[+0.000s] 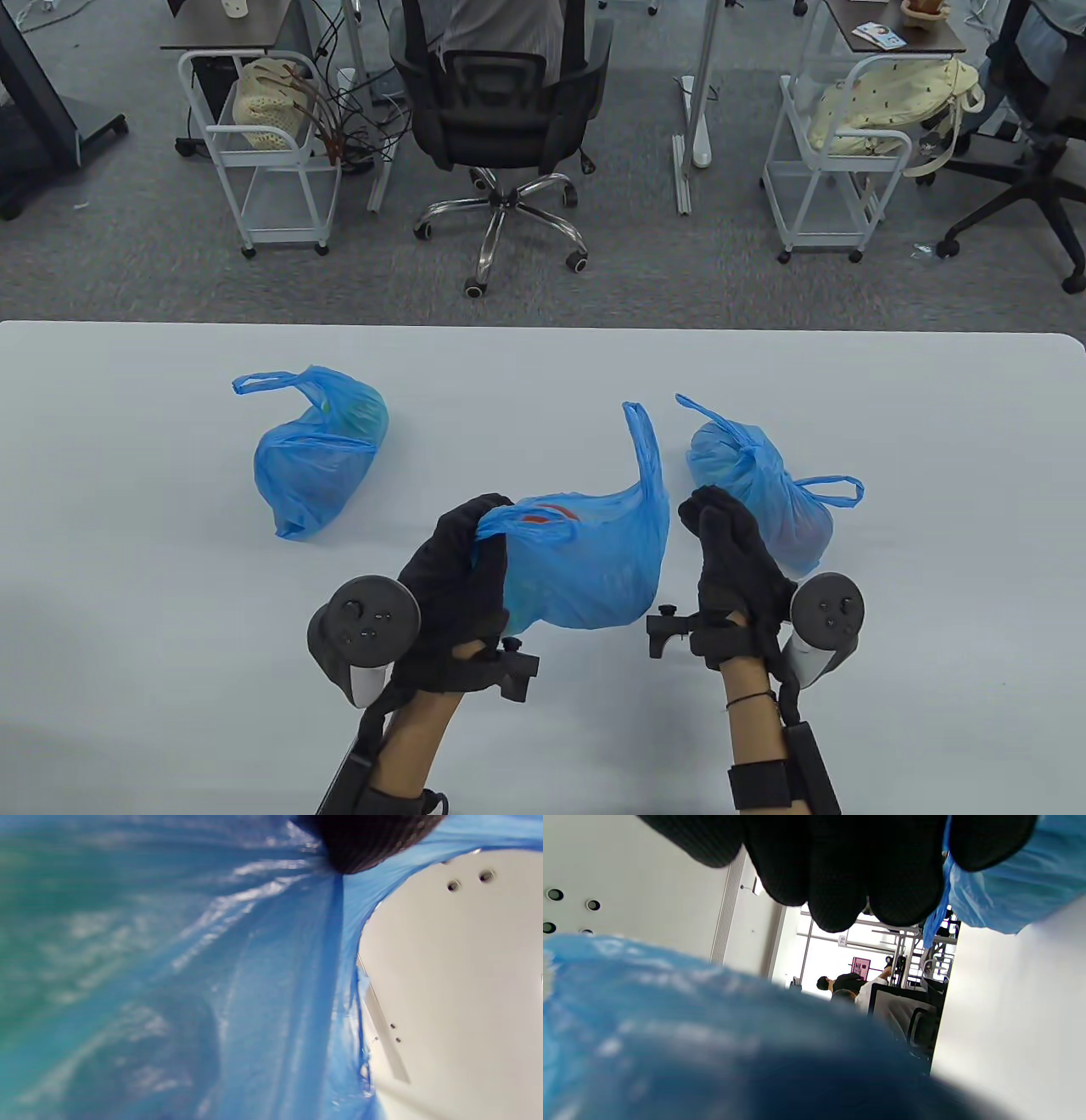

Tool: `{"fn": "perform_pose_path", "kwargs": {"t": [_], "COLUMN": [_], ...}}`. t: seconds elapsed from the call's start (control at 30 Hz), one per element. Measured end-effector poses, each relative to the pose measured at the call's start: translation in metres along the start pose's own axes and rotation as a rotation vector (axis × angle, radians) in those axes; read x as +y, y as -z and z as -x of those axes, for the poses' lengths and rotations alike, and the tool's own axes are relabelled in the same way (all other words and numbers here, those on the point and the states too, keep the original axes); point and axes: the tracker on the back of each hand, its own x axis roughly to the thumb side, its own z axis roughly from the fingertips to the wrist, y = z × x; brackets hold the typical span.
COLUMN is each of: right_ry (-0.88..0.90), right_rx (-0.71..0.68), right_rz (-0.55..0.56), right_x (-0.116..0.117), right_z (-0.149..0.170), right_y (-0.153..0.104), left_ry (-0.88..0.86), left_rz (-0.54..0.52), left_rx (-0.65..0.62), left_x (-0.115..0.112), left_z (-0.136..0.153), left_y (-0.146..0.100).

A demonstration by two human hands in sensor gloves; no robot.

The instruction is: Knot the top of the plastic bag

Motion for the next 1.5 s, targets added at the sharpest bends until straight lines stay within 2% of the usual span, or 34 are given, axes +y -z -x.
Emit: {"fn": "perform_pose_path", "kwargs": {"t": [0.07, 0.13, 0.2, 0.3, 0.5, 0.6, 0.63, 0.7, 0.8, 0.83, 0.97, 1.03, 1.13, 1.27, 1.37, 1.43, 1.5], "right_ry": [0.003, 0.018, 0.035, 0.036, -0.039, -0.119, -0.142, -0.206, -0.294, -0.272, -0.162, -0.146, -0.138, -0.103, -0.065, -0.022, 0.024], "right_rx": [0.019, 0.05, 0.073, 0.073, 0.049, 0.032, 0.026, 0.006, -0.069, -0.097, -0.07, -0.067, -0.077, -0.077, -0.091, -0.129, -0.137], "right_rz": [-0.095, -0.184, -0.257, -0.33, -0.56, -0.615, -0.618, -0.551, -0.303, -0.272, -0.263, -0.272, -0.278, -0.315, -0.34, -0.349, -0.361], "right_x": [0.005, 0.009, 0.013, 0.018, 0.036, 0.048, 0.051, 0.058, 0.062, 0.064, 0.068, 0.068, 0.069, 0.07, 0.073, 0.075, 0.076], "right_z": [0.005, 0.011, 0.016, 0.019, 0.012, 0.007, 0.004, -0.005, -0.022, -0.026, -0.027, -0.026, -0.026, -0.027, -0.029, -0.032, -0.036], "right_y": [0.002, 0.004, 0.005, 0.004, -0.002, -0.008, -0.009, -0.012, -0.02, -0.023, -0.028, -0.03, -0.029, -0.03, -0.031, -0.032, -0.034], "left_ry": [-0.154, -0.198, -0.133, -0.038, -0.032, -0.025, -0.027, -0.032, -0.059, -0.088, -0.214, -0.263, -0.249, -0.109, -0.012, -0.077, -0.201], "left_rz": [0.011, 0.011, 0.04, 0.027, 0.045, 0.065, 0.067, 0.077, 0.117, 0.135, 0.249, 0.365, 0.48, 0.466, 0.351, 0.282, 0.307], "left_rx": [0.043, 0.041, -0.004, -0.023, 0.024, 0.027, 0.025, 0.031, 0.08, 0.105, 0.155, 0.16, 0.15, 0.11, 0.099, 0.099, 0.136], "left_x": [-0.005, -0.006, -0.003, -0.004, -0.006, -0.007, -0.007, -0.007, -0.007, -0.007, -0.002, 0.0, 0.001, 0.001, -0.001, -0.003, -0.005], "left_z": [0.03, 0.047, 0.053, 0.064, 0.078, 0.08, 0.08, 0.081, 0.084, 0.086, 0.087, 0.086, 0.08, 0.064, 0.054, 0.053, 0.057], "left_y": [-0.002, -0.001, 0.001, -0.003, -0.009, -0.01, -0.01, -0.01, -0.011, -0.01, -0.007, -0.007, -0.004, -0.004, -0.006, -0.007, -0.009]}}
